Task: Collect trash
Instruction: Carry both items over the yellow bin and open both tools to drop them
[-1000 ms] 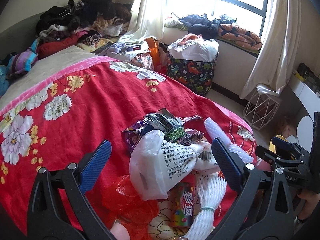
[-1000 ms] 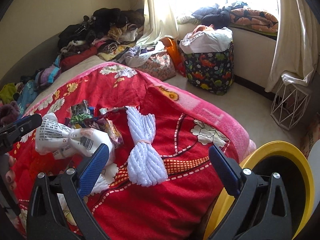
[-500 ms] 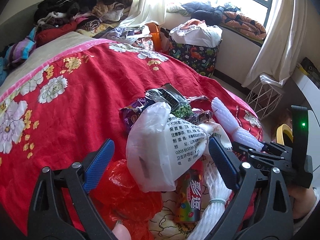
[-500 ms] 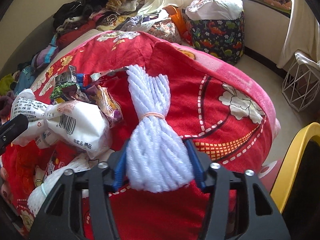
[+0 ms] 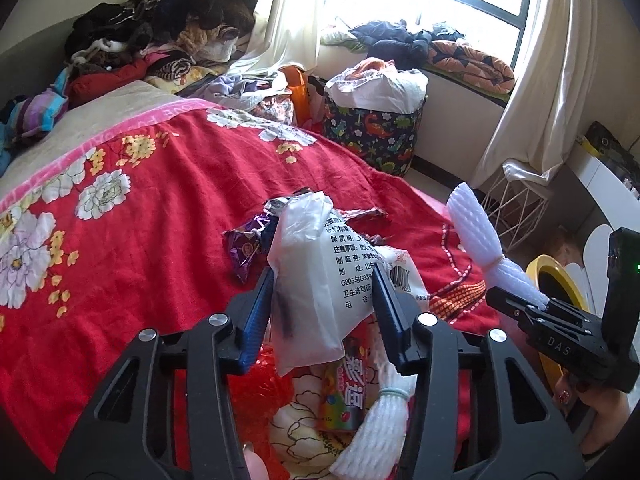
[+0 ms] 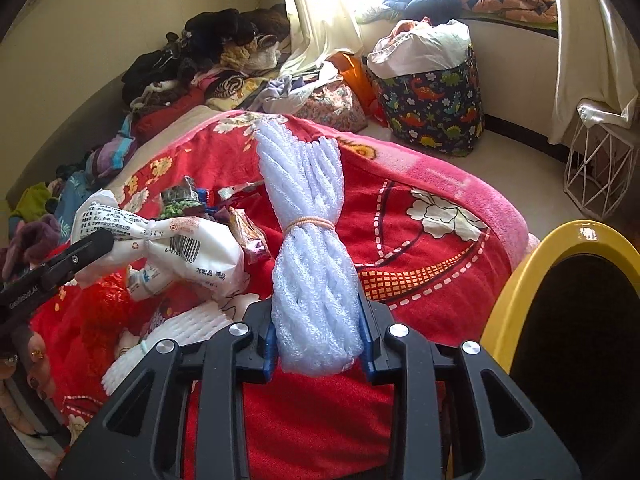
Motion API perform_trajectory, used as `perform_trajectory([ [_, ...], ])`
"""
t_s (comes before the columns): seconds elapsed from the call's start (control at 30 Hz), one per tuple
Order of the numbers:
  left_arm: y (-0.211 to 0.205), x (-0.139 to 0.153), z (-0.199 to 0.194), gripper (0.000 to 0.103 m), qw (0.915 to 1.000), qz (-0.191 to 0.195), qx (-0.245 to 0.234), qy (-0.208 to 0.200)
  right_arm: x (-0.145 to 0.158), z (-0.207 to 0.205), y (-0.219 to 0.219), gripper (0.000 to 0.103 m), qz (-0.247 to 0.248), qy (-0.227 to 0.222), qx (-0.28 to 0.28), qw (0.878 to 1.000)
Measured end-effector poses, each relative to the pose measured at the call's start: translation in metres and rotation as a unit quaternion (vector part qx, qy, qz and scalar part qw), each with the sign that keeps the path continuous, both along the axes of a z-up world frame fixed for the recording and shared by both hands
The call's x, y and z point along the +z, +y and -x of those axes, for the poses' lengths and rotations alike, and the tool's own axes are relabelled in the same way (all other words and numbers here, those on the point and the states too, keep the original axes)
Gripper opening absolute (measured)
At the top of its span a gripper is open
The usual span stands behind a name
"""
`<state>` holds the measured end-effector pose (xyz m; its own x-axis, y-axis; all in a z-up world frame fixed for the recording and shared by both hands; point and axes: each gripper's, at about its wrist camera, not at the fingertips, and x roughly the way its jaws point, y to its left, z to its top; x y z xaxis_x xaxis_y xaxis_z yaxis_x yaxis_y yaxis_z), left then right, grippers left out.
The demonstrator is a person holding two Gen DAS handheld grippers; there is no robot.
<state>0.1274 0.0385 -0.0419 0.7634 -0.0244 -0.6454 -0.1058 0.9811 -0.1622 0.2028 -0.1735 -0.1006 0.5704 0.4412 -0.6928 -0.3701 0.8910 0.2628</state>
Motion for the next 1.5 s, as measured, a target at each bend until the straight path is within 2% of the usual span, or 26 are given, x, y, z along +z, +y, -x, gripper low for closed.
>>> perform_trajectory([
  [0.23,-0.016,0.032,0.011,0.035,0.9988,0.011,-0.019,-0.043,0.026,0.02,-0.03,0.029,-0.033,-0.028,-0.033,0.999],
  [0.43,-0.037,0.049,0.016,0.035,0.9971,0.015,-0.039,-0.063,0.045,0.036,-0.065,0.029,-0.045,-0.053,-0.066,0.995],
  [0.6,-0.057,0.057,0.018,0.034,0.9955,0.021,-0.06,-0.07,0.048,0.049,-0.094,0.029,-0.05,-0.057,-0.095,0.993],
  [1.03,-0.116,0.053,0.018,0.035,0.99,0.016,-0.124,-0.066,0.052,0.073,-0.145,0.029,-0.043,-0.063,-0.16,0.984],
  [1.5,-0.181,0.041,0.012,0.035,0.9812,-0.003,-0.184,-0.059,0.045,0.084,-0.19,0.031,-0.037,-0.04,-0.213,0.975],
])
